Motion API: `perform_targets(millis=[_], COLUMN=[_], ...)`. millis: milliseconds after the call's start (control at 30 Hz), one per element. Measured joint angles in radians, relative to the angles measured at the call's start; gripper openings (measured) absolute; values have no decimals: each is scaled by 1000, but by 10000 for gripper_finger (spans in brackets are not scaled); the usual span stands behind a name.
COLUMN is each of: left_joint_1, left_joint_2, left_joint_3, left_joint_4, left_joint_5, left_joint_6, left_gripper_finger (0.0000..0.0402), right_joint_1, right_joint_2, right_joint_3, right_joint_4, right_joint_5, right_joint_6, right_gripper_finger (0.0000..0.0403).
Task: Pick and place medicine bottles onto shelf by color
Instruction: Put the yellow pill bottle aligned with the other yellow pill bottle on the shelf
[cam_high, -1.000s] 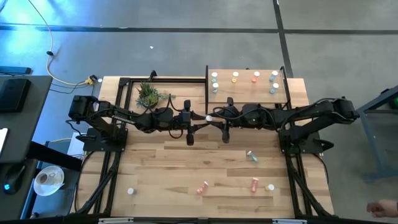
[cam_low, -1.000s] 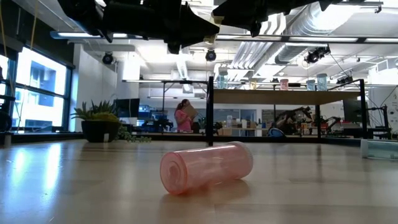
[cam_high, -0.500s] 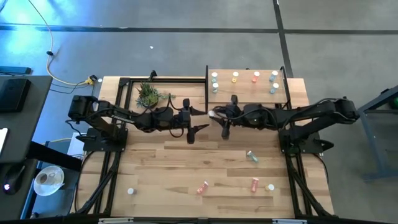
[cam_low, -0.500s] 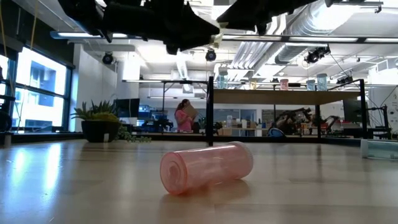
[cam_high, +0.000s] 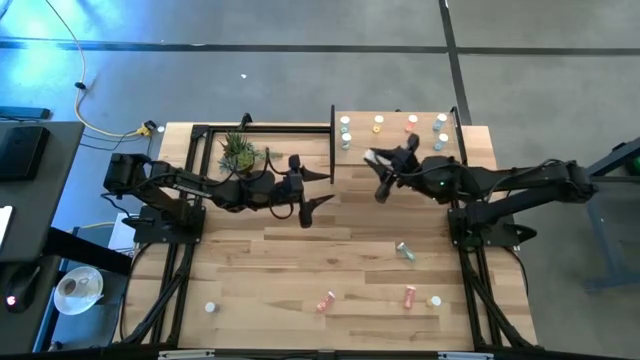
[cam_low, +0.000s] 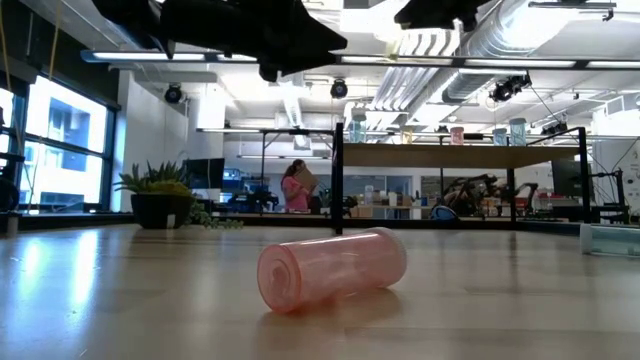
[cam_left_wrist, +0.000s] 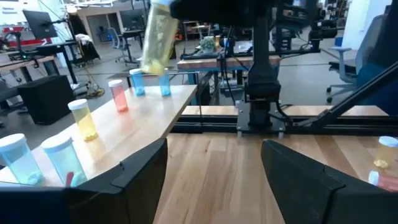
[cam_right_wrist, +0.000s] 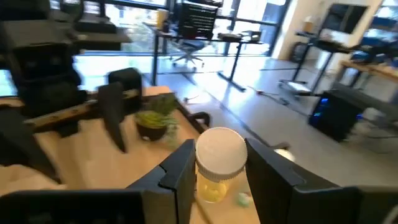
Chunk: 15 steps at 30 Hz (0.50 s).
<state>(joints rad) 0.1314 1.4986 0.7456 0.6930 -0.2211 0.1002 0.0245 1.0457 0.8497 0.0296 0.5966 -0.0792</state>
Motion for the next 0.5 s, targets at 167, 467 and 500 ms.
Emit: perform_targets(millis=[167,467,500], left_joint_1=[-2,-1,-1], left_joint_2=[0,0,0], left_joint_3=[0,0,0], left_joint_4=[0,0,-1], left_joint_5=[0,0,0], left_joint_6=[0,1,1], left_gripper_finger=[248,247,247], right_joint_1=[-61,-271,-289], right_joint_2=[-47,-36,-32], right_joint_3=[0,0,0], right_joint_4=[-59,-195,-209], right_joint_5=[33,-52,-62], right_joint_6=[18,162,183], right_gripper_finger=[117,117,117])
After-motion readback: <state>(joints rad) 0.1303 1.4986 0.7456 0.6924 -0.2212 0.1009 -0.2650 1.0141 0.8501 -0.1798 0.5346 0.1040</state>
